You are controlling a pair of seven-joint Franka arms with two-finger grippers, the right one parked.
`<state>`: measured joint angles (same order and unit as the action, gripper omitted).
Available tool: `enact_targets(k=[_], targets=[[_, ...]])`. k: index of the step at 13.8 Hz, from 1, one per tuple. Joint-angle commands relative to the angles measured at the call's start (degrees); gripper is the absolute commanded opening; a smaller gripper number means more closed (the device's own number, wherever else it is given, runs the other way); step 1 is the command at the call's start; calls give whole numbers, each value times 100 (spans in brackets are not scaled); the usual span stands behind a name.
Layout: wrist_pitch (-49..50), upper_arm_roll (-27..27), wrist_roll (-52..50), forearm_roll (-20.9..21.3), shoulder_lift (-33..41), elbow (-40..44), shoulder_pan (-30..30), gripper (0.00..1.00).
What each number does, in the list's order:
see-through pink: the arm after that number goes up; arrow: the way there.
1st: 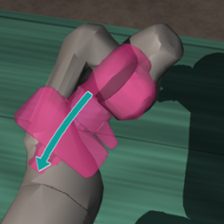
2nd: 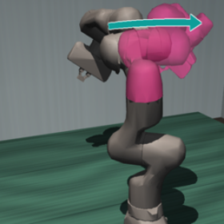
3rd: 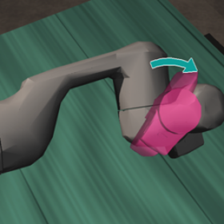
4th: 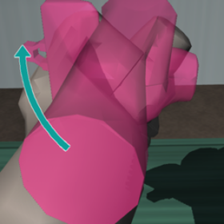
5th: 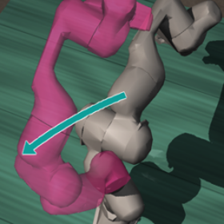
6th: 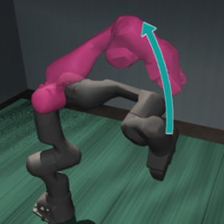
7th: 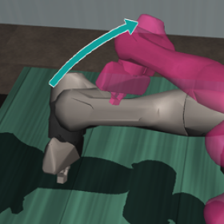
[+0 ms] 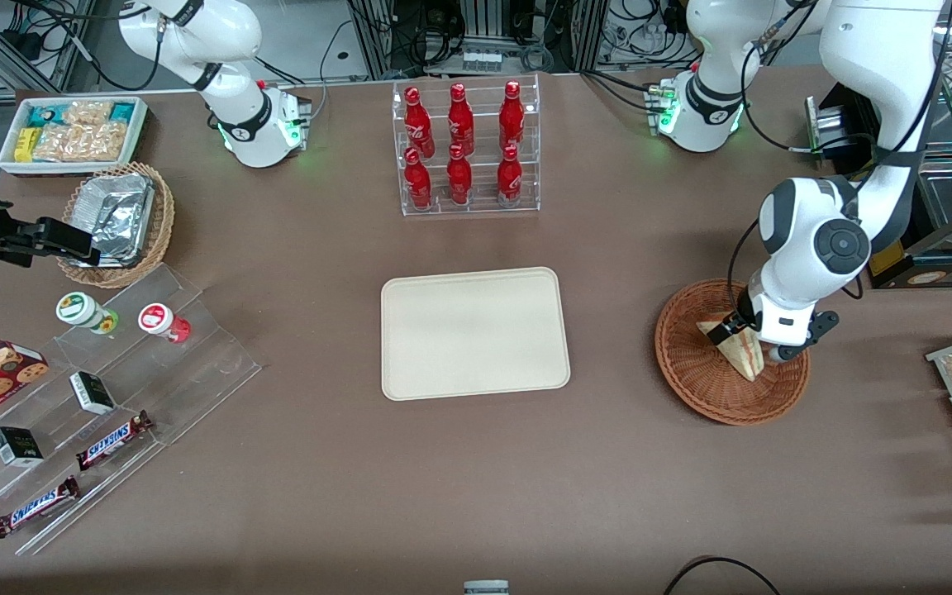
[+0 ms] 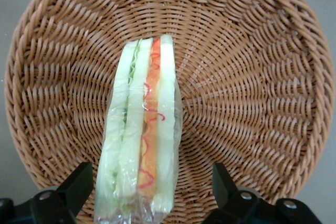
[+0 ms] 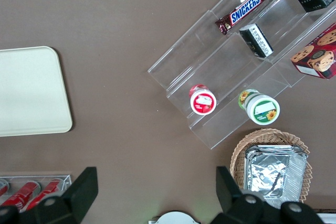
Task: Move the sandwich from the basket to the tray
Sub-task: 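Lower the left gripper and close it on the sandwich's wrapped edge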
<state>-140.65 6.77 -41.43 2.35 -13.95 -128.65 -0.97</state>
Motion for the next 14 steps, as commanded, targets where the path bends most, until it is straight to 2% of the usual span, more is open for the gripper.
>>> enact_targets(k=[1,2,3,4,5,7,8,11,14], targets=[[-103,-1,-120,55,-3,-38,-17,94],[-103,-9,-111,64,-3,-38,-17,89],[-77,-9,-85,64,-3,-38,-17,78],[-42,-18,-58,72,-3,-38,-43,61],[-24,-27,-49,81,6,-47,-44,40],[177,-27,-41,361,32,-29,-44,5],[282,-27,-41,467,58,-20,-44,0],[826,-18,-23,626,164,207,-26,0],[1976,52,-14,635,147,1032,149,0]])
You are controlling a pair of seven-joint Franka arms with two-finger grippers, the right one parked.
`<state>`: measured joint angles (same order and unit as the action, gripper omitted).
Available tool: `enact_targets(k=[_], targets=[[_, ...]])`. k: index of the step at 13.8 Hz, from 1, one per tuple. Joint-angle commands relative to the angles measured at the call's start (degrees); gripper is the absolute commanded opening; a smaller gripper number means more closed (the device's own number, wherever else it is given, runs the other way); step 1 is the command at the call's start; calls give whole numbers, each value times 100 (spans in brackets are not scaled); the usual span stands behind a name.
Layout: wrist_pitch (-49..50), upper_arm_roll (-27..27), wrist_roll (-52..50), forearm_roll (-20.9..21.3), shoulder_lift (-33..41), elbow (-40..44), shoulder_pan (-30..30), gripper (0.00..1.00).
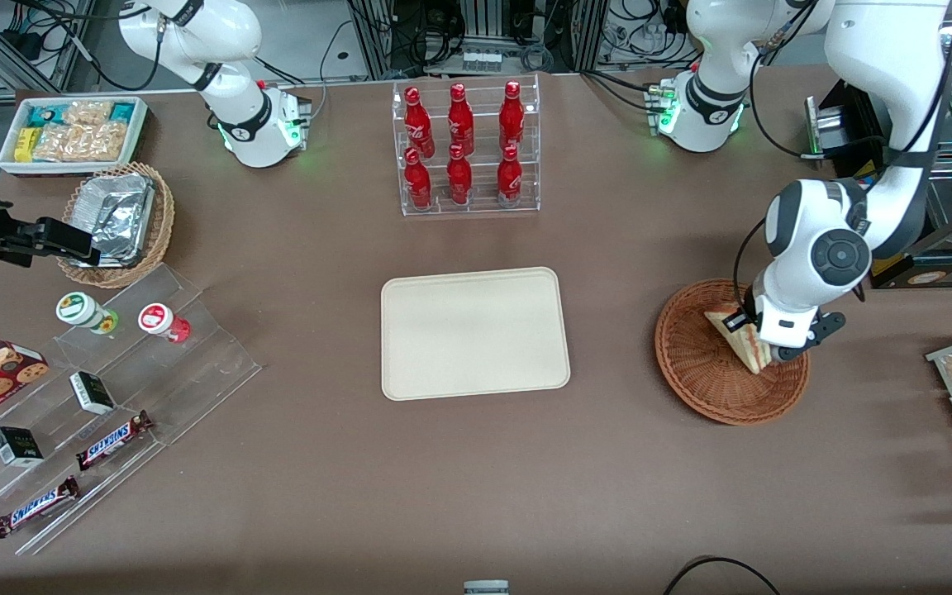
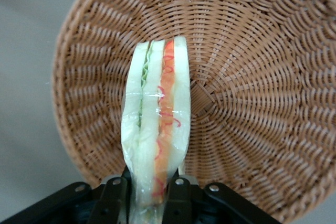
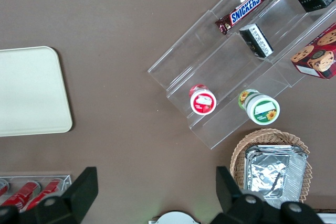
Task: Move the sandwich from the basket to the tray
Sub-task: 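Lift the sandwich and carry it with the left gripper toward the tray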
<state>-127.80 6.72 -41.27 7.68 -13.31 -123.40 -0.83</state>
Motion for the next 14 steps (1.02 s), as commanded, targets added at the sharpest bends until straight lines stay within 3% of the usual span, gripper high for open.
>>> enact_targets(k=[1,5,8,10,14], targets=[[1008,58,-30,102,83,762,266,0],[1424,110,31,-64,39,1370,688,0],[1424,171,268,-520,39,1485,1065,0],[1424,189,199,-872,-119,1729,1547,0],[1433,189,-12,-978,-900,2660,2559,0]])
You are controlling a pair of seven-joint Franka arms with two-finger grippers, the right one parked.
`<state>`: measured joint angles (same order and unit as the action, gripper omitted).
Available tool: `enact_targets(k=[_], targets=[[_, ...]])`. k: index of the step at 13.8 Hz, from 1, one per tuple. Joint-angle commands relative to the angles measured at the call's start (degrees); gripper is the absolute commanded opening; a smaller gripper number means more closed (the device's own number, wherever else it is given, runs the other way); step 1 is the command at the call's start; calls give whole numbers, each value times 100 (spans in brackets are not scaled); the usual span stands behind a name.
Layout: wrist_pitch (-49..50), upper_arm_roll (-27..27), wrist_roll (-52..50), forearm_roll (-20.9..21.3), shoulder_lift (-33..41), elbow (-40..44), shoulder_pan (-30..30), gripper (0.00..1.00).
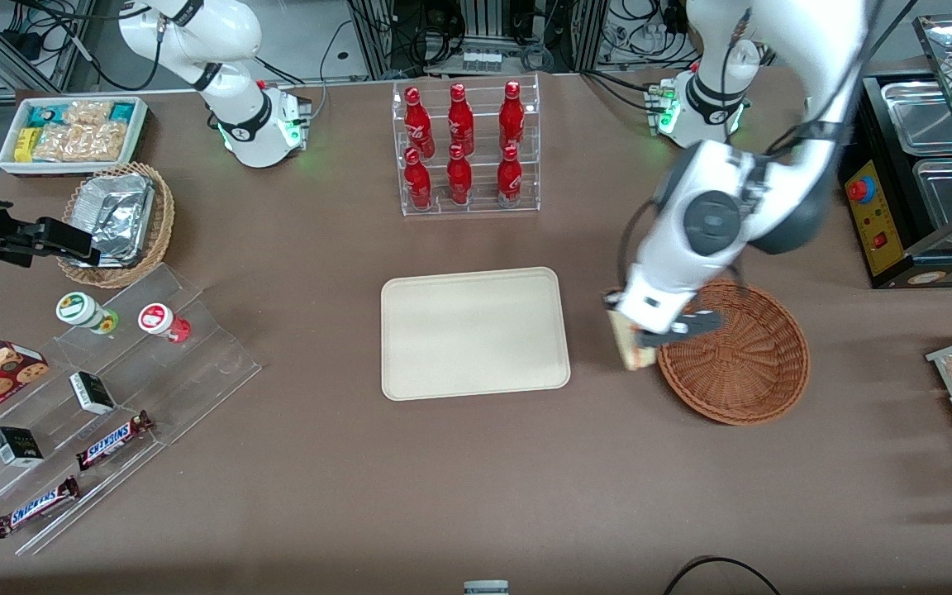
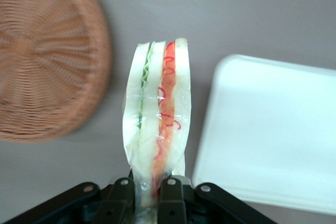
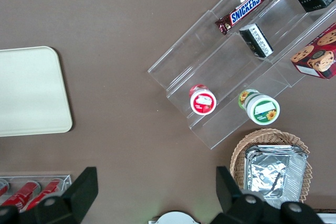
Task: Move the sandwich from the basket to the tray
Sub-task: 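Lift the sandwich and carry it with the left gripper toward the tray, then lower the sandwich onto the tray center and open the left gripper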
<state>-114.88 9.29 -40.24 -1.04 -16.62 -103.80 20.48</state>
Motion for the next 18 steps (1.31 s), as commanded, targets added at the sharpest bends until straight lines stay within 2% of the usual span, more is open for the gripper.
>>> enact_targets(k=[1,3,9,14,18], targets=[[142,-68,-281,-141,-805,964,613,0],[142,-68,-642,-142,-1306,1518,1026,0],[71,-77,-968,-80,-2493,2670,1704,0],[36,-120,-1214,-36,-2890,2987,1881,0],[-86,-120,-1504,219,-2979,3023,1889,0]])
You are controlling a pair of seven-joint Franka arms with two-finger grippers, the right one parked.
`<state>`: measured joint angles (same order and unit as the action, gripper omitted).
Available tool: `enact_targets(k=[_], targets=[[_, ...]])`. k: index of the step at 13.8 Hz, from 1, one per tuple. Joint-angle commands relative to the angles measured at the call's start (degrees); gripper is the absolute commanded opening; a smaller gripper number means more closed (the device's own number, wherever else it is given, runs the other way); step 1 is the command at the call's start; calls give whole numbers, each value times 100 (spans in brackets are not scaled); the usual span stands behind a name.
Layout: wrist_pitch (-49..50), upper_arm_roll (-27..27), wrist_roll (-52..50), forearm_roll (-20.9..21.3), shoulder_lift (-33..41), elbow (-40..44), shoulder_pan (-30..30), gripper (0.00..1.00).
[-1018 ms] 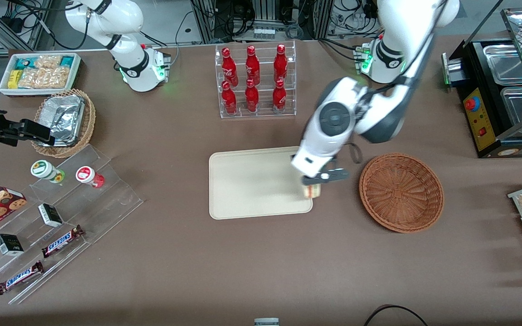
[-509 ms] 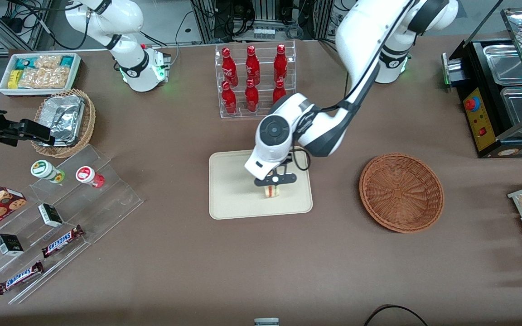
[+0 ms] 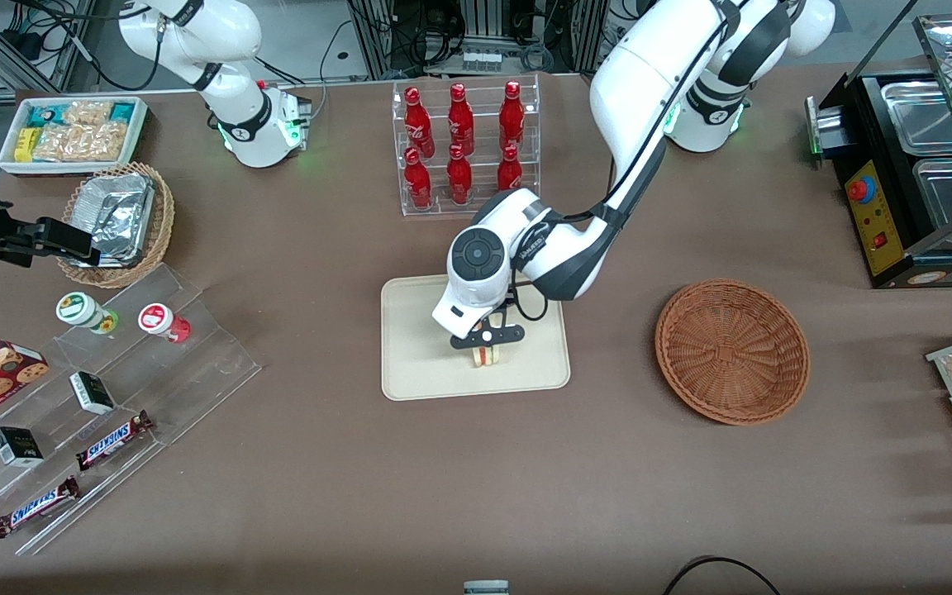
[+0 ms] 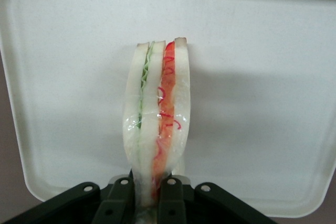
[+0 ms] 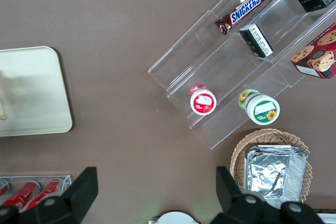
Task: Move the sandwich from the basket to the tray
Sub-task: 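Lower the sandwich onto the tray center and open the left gripper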
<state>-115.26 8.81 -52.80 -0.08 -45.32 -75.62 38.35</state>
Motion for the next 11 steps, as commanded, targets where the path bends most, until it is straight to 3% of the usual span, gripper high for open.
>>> enact_targets(k=[1,8,10,11], targets=[[-58,-72,-291,175,-170,214,111,0],[-269,-54,-731,360,-258,162,207,0],[-269,-81,-731,360,-258,179,261,99],[-260,-81,-740,360,-232,188,261,100]])
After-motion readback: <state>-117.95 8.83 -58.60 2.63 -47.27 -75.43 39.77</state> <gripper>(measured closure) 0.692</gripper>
